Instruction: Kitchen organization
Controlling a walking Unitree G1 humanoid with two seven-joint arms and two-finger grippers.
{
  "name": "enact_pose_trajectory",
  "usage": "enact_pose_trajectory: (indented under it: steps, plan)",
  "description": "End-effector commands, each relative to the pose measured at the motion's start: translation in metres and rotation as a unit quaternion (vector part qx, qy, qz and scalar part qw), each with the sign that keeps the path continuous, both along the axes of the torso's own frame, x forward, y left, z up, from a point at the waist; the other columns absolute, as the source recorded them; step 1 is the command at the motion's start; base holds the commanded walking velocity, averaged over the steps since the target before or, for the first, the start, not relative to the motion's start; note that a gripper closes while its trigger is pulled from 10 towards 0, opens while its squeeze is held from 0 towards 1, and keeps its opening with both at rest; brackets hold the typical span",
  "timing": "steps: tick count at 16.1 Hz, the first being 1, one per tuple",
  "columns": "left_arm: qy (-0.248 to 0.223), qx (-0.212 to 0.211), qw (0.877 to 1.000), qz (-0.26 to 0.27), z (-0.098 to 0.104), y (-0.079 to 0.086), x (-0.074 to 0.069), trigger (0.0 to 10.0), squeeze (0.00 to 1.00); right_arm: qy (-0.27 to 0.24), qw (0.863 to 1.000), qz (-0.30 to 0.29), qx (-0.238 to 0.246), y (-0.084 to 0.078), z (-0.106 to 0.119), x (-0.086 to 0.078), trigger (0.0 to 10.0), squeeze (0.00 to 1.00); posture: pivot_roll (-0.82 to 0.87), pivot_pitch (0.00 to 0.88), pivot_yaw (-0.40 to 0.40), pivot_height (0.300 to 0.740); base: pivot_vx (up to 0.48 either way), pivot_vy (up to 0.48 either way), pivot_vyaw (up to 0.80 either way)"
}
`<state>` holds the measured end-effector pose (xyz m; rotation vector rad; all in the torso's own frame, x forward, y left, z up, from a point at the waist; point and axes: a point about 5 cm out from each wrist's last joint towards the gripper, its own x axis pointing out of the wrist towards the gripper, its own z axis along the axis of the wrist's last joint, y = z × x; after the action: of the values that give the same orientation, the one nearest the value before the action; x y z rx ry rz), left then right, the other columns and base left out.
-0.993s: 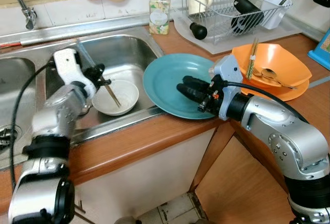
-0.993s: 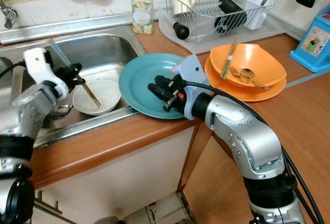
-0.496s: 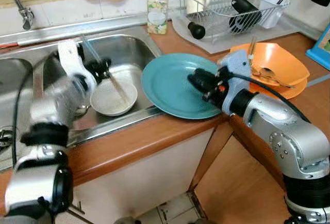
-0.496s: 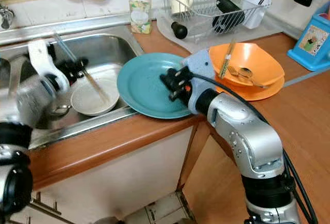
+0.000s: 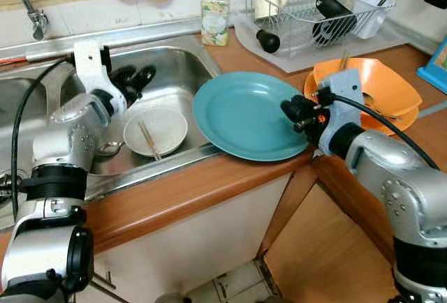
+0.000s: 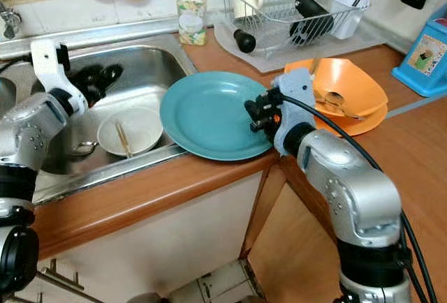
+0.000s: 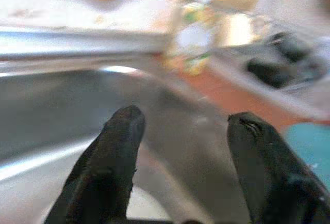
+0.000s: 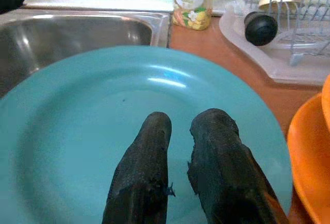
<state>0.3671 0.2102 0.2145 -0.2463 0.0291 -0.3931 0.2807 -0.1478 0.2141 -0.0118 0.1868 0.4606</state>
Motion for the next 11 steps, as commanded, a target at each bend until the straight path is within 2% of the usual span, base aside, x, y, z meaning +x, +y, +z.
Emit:
enact_pose_trajectory:
  steps: [1, 2, 3, 5, 7, 8, 9, 11]
  plan:
    - [0.000, -0.027, 0.998, -0.052, 0.003, -0.014, -0.005, 10.0, 1.00, 0.011, 1.000, -0.004, 0.013, -0.003, 0.001, -0.006, 10.0, 0.00, -0.13, 0.000, 0.033, 0.740, 0.000, 0.000, 0.00]
    - [0.018, -0.043, 0.997, -0.067, -0.001, -0.018, -0.008, 10.0, 1.00, 0.018, 1.000, -0.010, 0.023, -0.006, 0.000, -0.007, 10.0, 1.00, -0.13, 0.000, 0.033, 0.740, 0.000, 0.000, 0.00]
    - [0.050, -0.072, 0.991, -0.099, -0.010, -0.027, -0.015, 10.0, 1.00, 0.033, 0.998, -0.026, 0.049, -0.012, -0.002, -0.009, 10.0, 1.00, -0.13, 0.000, 0.033, 0.740, 0.000, 0.000, 0.00]
    - [0.080, -0.124, 0.983, -0.111, -0.024, -0.032, -0.021, 10.0, 1.00, 0.056, 0.995, -0.025, 0.077, -0.016, -0.006, -0.011, 10.0, 1.00, -0.13, 0.000, 0.033, 0.740, 0.000, 0.000, 0.00]
    - [0.084, -0.142, 0.979, -0.116, -0.026, -0.033, -0.023, 10.0, 1.00, 0.065, 0.994, -0.029, 0.077, -0.018, -0.007, -0.011, 10.0, 1.00, -0.13, 0.000, 0.033, 0.740, 0.000, 0.000, 0.00]
    - [0.118, -0.176, 0.971, -0.109, -0.034, -0.032, -0.024, 10.0, 1.00, 0.084, 0.993, -0.036, 0.071, -0.021, -0.011, -0.011, 10.0, 1.00, -0.13, 0.000, 0.035, 0.740, 0.000, 0.000, 0.00]
    - [0.128, -0.188, 0.968, -0.109, -0.036, -0.033, -0.025, 10.0, 0.00, 0.093, 0.992, -0.038, 0.074, -0.022, -0.013, -0.011, 10.0, 1.00, -0.13, 0.000, 0.038, 0.740, 0.000, 0.000, 0.00]
    - [0.147, -0.197, 0.963, -0.110, -0.044, -0.037, -0.023, 10.0, 0.00, 0.101, 0.991, -0.038, 0.074, -0.025, -0.016, -0.010, 10.0, 1.00, -0.13, 0.000, 0.043, 0.740, 0.000, 0.000, 0.00]
